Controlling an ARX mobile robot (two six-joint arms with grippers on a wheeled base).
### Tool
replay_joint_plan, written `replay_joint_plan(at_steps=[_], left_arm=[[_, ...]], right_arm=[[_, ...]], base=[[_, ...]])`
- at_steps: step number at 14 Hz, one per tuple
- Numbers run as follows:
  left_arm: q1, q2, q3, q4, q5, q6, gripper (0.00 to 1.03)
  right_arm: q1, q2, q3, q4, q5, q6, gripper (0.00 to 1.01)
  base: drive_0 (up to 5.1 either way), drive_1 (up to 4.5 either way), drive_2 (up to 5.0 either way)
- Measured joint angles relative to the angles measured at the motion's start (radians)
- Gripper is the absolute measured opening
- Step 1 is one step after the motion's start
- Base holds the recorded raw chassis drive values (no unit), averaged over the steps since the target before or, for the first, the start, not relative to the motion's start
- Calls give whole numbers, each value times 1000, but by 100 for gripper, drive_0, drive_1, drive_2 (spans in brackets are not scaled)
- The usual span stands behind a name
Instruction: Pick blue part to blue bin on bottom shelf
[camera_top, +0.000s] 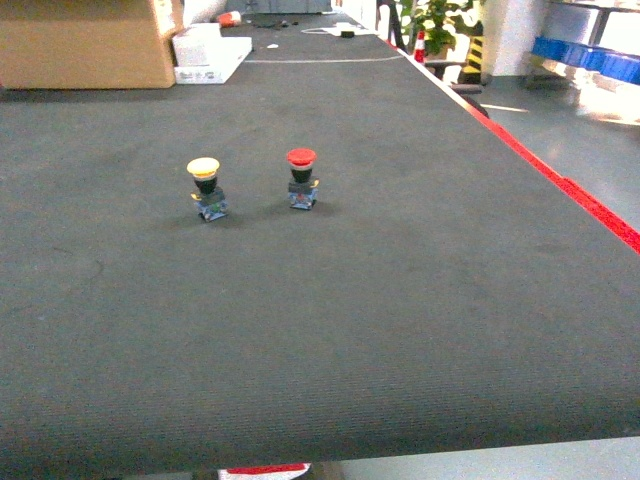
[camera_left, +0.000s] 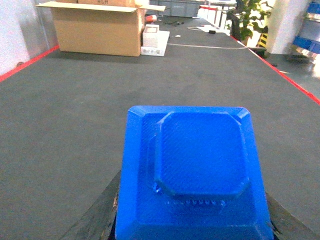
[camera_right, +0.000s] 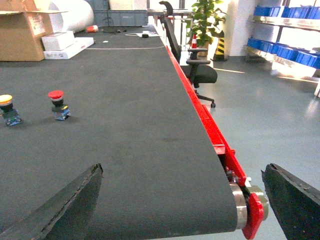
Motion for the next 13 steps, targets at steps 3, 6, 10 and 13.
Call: replay_joint_plan(at_steps=[3,6,10,13], left_arm=[[0,0,0,0,0,0,43],[0,0,0,0,0,0,43],[0,0,0,0,0,0,43],[0,0,0,0,0,0,43]], right_arm=[[0,0,0,0,0,0,98],[0,0,0,0,0,0,98],[0,0,0,0,0,0,98],[0,0,0,0,0,0,98]], base=[[-155,-155,-155],[-152,-152,-152],[-157,-157,-157],[-153,-153,-153]])
